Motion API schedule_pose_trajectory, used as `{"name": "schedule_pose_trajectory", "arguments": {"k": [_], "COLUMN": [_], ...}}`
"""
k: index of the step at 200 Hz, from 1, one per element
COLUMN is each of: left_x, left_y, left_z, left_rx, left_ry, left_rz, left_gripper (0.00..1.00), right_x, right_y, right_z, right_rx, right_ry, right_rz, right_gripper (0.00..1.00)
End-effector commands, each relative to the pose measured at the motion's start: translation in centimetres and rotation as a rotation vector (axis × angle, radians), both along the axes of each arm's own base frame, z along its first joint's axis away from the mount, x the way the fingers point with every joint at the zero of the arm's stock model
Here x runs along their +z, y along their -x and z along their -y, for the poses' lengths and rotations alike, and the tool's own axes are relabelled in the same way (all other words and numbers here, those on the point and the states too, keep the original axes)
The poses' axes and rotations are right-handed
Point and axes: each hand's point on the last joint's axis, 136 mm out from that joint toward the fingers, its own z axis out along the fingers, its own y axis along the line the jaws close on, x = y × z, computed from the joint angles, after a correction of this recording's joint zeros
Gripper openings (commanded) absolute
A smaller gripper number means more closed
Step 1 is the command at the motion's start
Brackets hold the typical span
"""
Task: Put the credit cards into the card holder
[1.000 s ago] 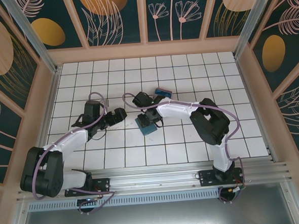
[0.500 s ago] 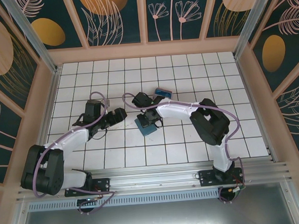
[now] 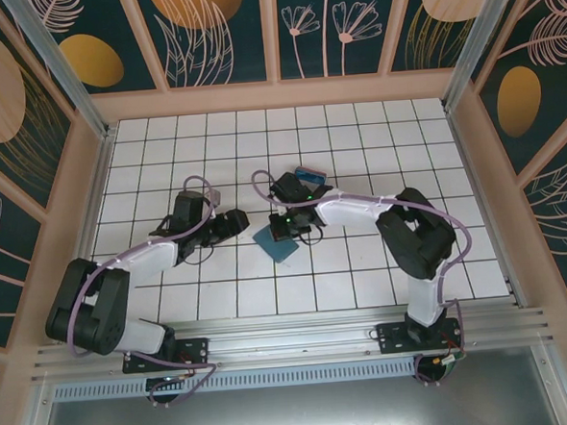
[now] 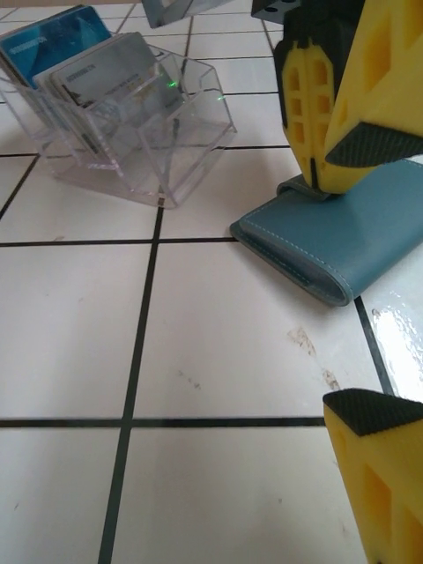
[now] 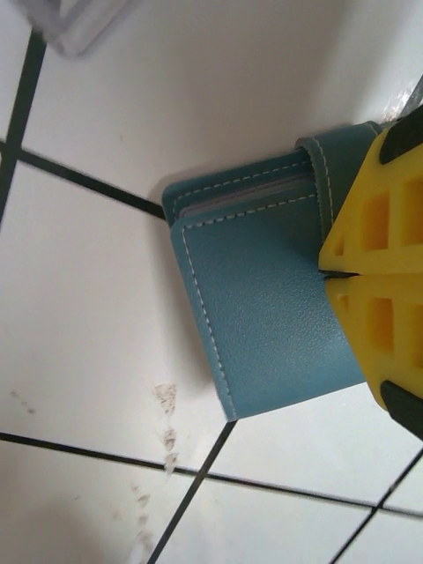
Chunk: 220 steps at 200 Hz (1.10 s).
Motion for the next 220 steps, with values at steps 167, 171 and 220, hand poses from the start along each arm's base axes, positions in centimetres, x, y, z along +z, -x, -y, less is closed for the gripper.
{"name": "schedule_pose_trajectory", "arguments": {"k": [167, 171, 220], "left_x": [4.0, 4.1, 3.3], "left_y": [0.0, 0.0, -0.1], "left_z": [7.2, 7.4, 8.1], "left_rx": [-0.154, -0.157, -0.163], "left_ry": [0.223, 0.224, 0.215], "left_rz": [-0.002, -0.001, -0.013], "left_gripper": [0.68, 0.67, 0.24], "right_x": [6.6, 6.6, 7.5], "right_y": [-2.4, -2.4, -2.4], "right_z": [1.2, 1.0, 0.6], "right_rx": [-0.331, -0.329, -0.325], "right_ry": [-0.359, -0.364, -0.395], "right_rz": [0.065, 0.067, 0.075], "right_gripper": [0.0, 0.0, 0.0]}}
